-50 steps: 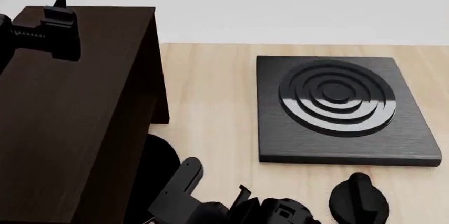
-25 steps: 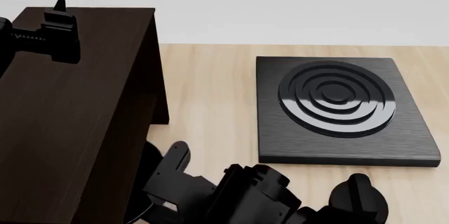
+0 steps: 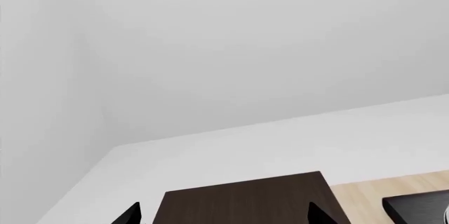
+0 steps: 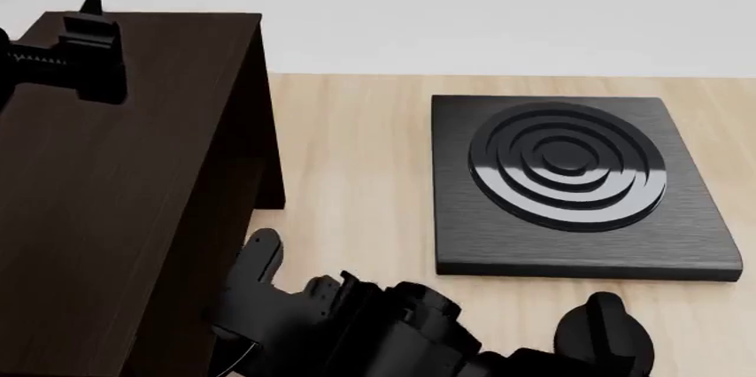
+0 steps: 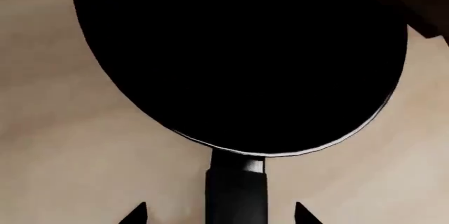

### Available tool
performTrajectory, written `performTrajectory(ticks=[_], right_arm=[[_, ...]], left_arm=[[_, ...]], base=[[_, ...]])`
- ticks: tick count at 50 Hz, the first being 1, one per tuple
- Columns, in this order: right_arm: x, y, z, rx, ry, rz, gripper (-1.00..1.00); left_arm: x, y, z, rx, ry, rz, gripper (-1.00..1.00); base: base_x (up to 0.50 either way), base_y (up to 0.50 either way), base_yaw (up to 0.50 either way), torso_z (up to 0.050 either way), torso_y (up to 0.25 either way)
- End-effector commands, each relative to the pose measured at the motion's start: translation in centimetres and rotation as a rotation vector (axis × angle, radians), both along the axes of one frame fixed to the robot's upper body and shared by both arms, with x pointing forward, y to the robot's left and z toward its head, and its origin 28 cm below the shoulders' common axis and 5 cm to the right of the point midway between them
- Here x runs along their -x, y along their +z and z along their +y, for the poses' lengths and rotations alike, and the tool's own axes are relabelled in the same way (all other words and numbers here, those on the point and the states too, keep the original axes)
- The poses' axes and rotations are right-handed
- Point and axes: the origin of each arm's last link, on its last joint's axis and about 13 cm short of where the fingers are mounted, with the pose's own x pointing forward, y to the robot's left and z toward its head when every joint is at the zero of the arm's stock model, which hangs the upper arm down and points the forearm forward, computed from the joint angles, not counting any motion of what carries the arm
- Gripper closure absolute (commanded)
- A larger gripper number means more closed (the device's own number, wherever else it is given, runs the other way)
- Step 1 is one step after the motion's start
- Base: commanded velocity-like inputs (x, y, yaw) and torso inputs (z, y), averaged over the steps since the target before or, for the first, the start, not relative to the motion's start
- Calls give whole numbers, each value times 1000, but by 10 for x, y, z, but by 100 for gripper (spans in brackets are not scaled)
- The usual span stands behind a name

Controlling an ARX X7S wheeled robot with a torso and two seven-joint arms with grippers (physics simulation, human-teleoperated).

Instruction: Put the frying pan under the cabinet shelf.

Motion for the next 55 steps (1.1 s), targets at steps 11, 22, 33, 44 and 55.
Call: performTrajectory(ticks=[11,22,33,44,55], right_arm=[[66,42,4,-187,-79,-124,-100],[91,68,-22,-161,-155,-190,-100],[107,84,-38,-156,-203,-223,-100],[117,100,-56,-181,-284,-277,-100],[124,108,-68,-195,-337,-312,-100]], left_arm=[[4,0,0,4,-6,-2,-100],[5,-1,-1,5,-11,-4,-100],[5,0,-2,2,-13,-4,-100],[6,-1,-2,2,-16,-4,-100],[7,1,-2,0,-16,-8,-100]], base=[[0,2,0,0,0],[0,0,0,0,0],[0,0,0,0,0],[0,0,0,0,0],[0,0,0,0,0]])
